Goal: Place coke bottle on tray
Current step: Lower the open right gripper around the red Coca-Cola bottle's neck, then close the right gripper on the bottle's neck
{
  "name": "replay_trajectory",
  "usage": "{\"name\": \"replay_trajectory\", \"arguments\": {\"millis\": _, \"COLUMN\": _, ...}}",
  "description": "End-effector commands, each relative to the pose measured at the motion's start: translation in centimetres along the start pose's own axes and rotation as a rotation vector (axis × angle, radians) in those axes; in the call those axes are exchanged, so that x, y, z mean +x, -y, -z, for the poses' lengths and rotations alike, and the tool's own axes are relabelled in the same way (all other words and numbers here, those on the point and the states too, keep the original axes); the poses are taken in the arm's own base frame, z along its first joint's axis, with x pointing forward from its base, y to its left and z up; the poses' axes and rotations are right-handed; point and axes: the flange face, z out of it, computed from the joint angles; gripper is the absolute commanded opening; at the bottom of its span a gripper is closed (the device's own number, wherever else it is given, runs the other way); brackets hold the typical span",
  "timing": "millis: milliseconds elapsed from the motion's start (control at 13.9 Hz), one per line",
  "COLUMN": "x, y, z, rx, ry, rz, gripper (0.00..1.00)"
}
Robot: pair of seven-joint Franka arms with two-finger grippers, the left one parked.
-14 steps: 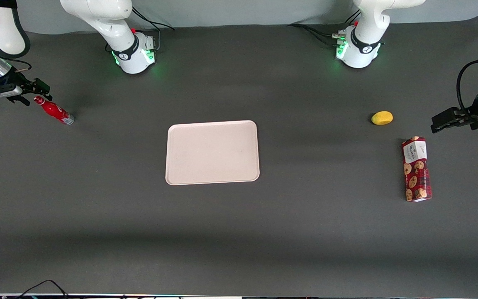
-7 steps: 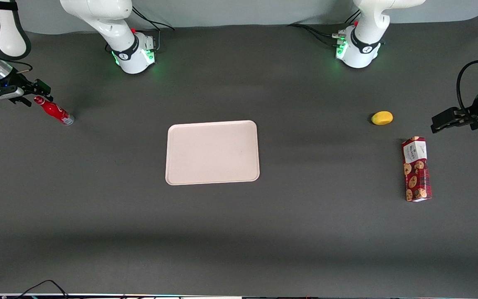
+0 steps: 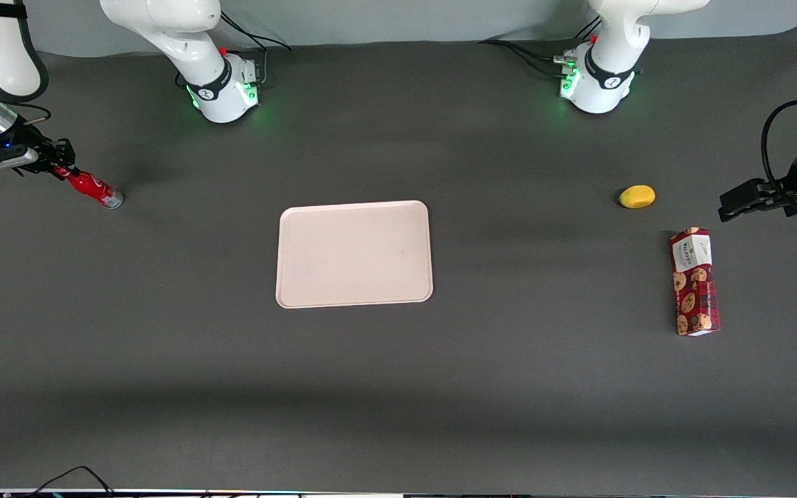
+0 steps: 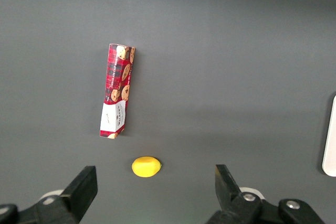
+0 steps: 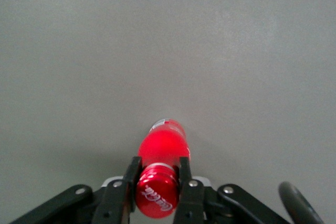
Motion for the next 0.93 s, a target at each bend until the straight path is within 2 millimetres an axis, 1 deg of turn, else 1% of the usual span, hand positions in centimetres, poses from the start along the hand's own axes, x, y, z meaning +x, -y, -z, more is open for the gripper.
{"name": "replay_trajectory", "arguments": {"millis": 0, "x": 0.5, "y": -0.5, "z": 0.2, "rx": -0.004, "ry": 0.027, "rz": 0.039, "gripper": 0.10}}
{"name": "replay_trajectory", "arguments": {"millis": 72, "x": 0.4, "y": -0.5, "z": 0.2, "rx": 0.001, "ry": 0.030, "rz": 0.054, "gripper": 0.00}}
{"name": "replay_trajectory", "arguments": {"millis": 216, "x": 0.4, "y": -0.5, "z": 0.2, "rx": 0.006, "ry": 0.031, "rz": 0.094, "gripper": 0.00}}
{"name": "replay_trajectory", "arguments": {"millis": 287, "x": 0.6, "y": -0.7, "z": 0.6, "rx": -0.001, "ry": 0.027, "rz": 0.116, "gripper": 0.00}}
{"name": "replay_trajectory", "arguments": {"millis": 359, "x": 1.4, "y": -0.5, "z": 1.0, "rx": -0.011, "ry": 0.026, "rz": 0.127, "gripper": 0.00}}
{"name": "replay_trajectory", "arguments": {"millis": 431, "x": 3.2, "y": 0.0, "z": 1.9, "rx": -0.030, "ry": 0.023, "rz": 0.158, "gripper": 0.00}}
{"name": "replay_trajectory", "arguments": {"millis": 503, "x": 4.4, "y": -0.2, "z": 3.5, "rx": -0.020, "ry": 0.045, "rz": 0.170, "gripper": 0.00}}
{"name": "replay_trajectory", "arguments": {"millis": 575, "x": 5.1, "y": -1.2, "z": 5.8, "rx": 0.008, "ry": 0.082, "rz": 0.159, "gripper": 0.00}}
{"name": "replay_trajectory", "arguments": {"millis": 719, "x": 9.0, "y": -0.9, "z": 11.3, "rx": 0.002, "ry": 0.115, "rz": 0.207, "gripper": 0.00}}
{"name": "replay_trajectory", "arguments": {"millis": 790, "x": 10.7, "y": -0.8, "z": 14.6, "rx": -0.020, "ry": 0.112, "rz": 0.227, "gripper": 0.00}}
{"name": "replay_trajectory", "arguments": {"millis": 862, "x": 12.5, "y": 0.0, "z": 17.8, "rx": -0.029, "ry": 0.122, "rz": 0.252, "gripper": 0.00}}
